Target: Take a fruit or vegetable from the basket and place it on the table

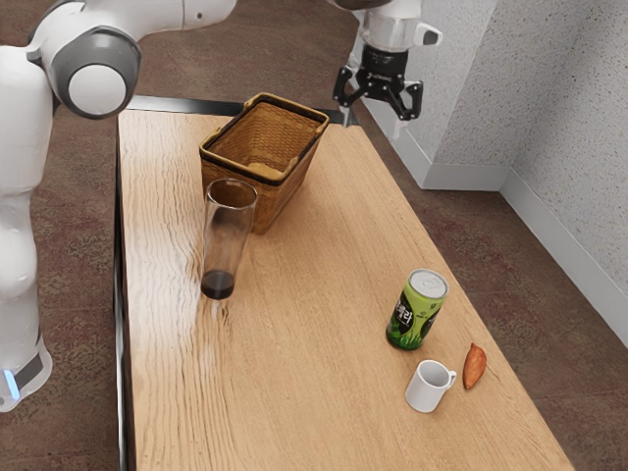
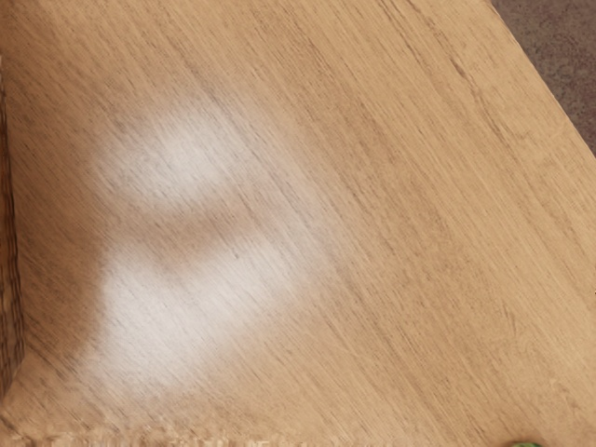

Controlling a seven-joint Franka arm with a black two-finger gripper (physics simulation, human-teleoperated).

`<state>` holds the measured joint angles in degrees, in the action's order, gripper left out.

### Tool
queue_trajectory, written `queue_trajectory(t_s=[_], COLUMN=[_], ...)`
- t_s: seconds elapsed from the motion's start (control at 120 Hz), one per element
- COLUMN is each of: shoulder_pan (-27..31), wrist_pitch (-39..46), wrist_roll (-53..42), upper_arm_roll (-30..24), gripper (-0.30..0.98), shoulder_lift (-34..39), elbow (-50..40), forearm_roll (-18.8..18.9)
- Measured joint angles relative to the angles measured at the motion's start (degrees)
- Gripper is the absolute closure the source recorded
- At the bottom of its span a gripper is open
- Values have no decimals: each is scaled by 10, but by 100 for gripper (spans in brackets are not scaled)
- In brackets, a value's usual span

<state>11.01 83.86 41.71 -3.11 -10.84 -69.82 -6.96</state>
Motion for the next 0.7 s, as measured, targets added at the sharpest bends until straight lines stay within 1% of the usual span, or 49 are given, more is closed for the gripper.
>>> queue_trajectory(t_s=[0.067, 0.142, 0.25, 0.4, 0.433, 0.492, 0.55, 0.575, 0.625, 0.7], shoulder_pan=[-2, -2, -3, 8, -10, -59, -73, -74, -74, -66], wrist_pitch=[-7, -13, -24, -35, -29, -1, 39, 58, 91, 128], wrist_roll=[92, 167, 242, 361, 381, 413, 443, 454, 477, 510], upper_arm_roll=[-2, -9, -10, -5, 25, 84, 110, 115, 122, 125], gripper=[0, 0, 0, 0, 0, 0, 0, 0, 0, 0], shoulder_lift=[1, 12, 34, 37, 88, 214, 326, 364, 396, 400], elbow=[2, 4, 1, -1, -69, -227, -369, -420, -473, -496], forearm_roll=[-4, -6, -9, -6, 2, 13, 30, 36, 44, 50])
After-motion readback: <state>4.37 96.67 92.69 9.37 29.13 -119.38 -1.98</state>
